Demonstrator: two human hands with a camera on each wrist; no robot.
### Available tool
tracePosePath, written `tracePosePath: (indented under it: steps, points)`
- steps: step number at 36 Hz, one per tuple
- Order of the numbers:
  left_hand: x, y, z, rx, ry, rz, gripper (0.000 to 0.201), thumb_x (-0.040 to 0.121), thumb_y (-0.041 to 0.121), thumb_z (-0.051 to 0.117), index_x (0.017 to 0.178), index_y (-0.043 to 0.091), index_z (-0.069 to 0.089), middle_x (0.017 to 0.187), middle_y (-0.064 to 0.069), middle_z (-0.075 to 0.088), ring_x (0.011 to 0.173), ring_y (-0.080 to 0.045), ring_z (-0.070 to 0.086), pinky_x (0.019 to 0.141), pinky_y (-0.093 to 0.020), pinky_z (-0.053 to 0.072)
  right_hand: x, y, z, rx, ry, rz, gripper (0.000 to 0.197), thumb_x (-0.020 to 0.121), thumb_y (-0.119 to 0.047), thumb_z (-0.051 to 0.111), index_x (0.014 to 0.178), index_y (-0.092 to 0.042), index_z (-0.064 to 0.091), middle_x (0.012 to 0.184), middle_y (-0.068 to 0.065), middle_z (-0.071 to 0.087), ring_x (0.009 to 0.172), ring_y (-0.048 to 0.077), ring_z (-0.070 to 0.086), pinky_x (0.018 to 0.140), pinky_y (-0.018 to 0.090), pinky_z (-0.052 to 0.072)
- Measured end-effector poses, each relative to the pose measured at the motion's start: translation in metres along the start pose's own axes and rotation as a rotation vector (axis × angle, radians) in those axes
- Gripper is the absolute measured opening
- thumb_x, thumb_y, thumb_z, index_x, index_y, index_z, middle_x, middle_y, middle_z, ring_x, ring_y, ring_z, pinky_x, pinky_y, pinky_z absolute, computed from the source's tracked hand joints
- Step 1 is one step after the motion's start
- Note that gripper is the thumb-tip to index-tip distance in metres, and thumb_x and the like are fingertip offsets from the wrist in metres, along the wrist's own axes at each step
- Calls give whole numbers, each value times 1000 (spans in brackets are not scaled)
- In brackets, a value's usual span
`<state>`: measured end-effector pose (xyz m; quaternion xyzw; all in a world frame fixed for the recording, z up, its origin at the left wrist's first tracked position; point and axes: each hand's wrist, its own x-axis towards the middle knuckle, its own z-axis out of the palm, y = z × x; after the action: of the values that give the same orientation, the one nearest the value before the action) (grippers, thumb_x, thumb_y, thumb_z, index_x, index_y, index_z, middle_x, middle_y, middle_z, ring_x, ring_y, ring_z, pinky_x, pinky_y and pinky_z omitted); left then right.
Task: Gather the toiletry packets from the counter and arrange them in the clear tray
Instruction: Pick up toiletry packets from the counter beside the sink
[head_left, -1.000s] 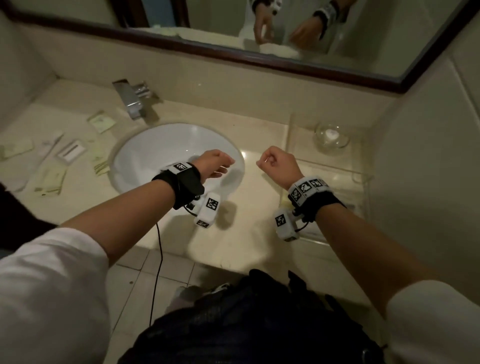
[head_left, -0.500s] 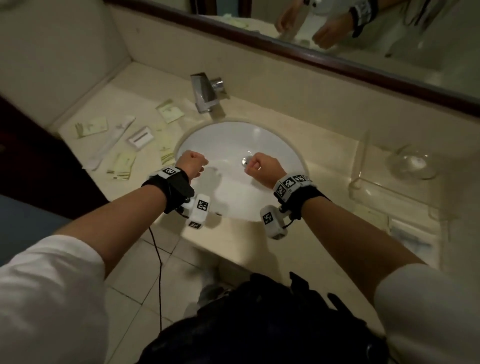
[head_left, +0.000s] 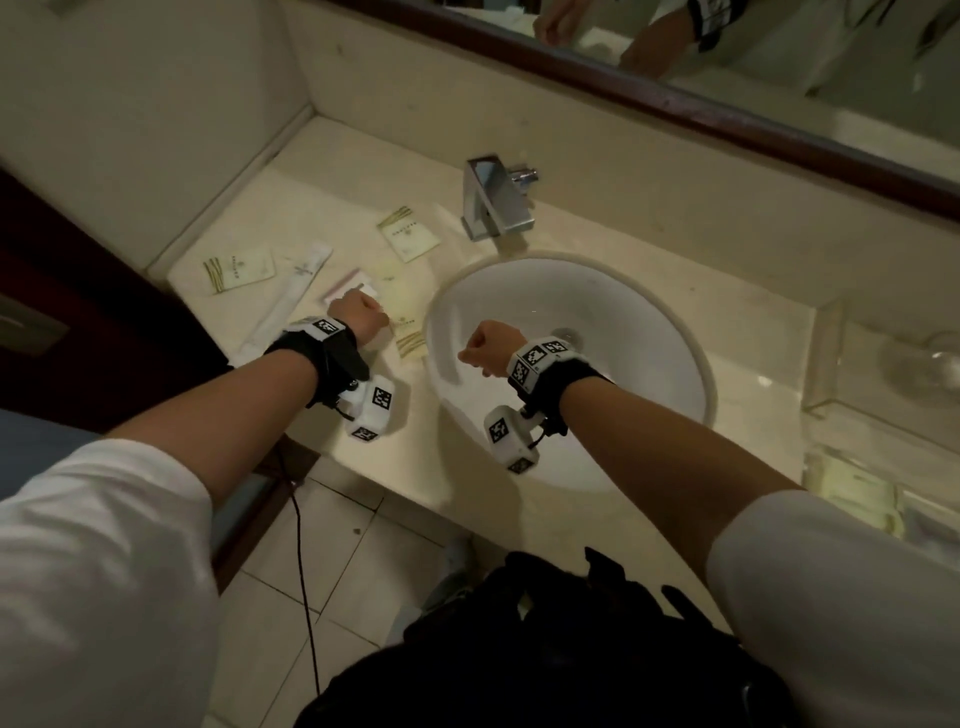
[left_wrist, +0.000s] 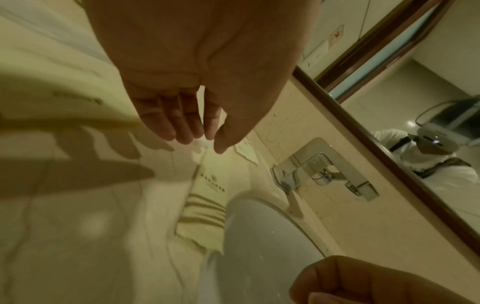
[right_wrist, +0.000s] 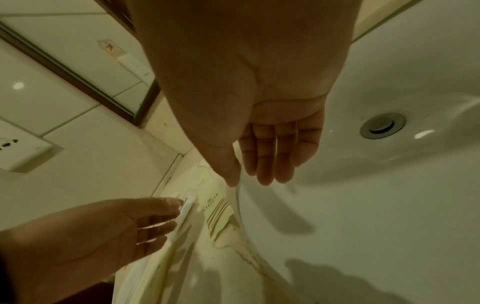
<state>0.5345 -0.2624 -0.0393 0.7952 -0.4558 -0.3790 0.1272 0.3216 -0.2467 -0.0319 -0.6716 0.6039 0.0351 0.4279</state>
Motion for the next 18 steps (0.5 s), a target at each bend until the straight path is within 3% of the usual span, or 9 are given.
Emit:
tracePosePath:
  steps: [3,5,10,12,15,18]
  points:
    - [14,-1,-9,84,33,48,36,85,22,66,116,8,59,126,-14,57,114,-32,55,95,-40,49,18,-10,8,-24,-38,33,25,90,-30,60,81,-7,65,77,10,66,73,22,63,60,26,46]
    - [23,-3,-13,129,31,84,41,84,27,67,120,10,56,132,-15,51,116,-33,53,96,-39,48,28,-15,13,-49,-55,55,31,91,-33,59,90,-4,68,81,10,64,75,23,61,69,29,48]
    - [41,-3,-19,244,11,124,55,78,43,70,123,16,53,130,-14,50,116,-32,52,99,-40,45,53,-20,26,-99,-53,93,48,88,-47,60,102,-2,65,90,12,65,86,29,63,86,38,53]
    - [48,-1,-20,305,27,127,61,74,53,69,124,20,53,131,-13,50,121,-33,48,102,-43,42,60,-23,29,-101,-57,100,45,86,-52,59,91,-7,64,85,9,64,82,29,63,84,38,53]
    - [52,3,-21,402,37,116,65,77,55,65,130,21,49,136,-17,40,128,-39,36,106,-44,34,70,-27,34,-124,-34,114,46,81,-60,59,63,-21,43,65,0,50,66,24,55,70,33,47]
    - [57,7,-21,444,52,97,63,81,54,60,133,21,44,137,-19,34,129,-39,31,106,-44,31,85,-25,43,-143,-32,142,50,73,-68,58,58,-27,33,59,-3,41,57,22,49,65,33,43]
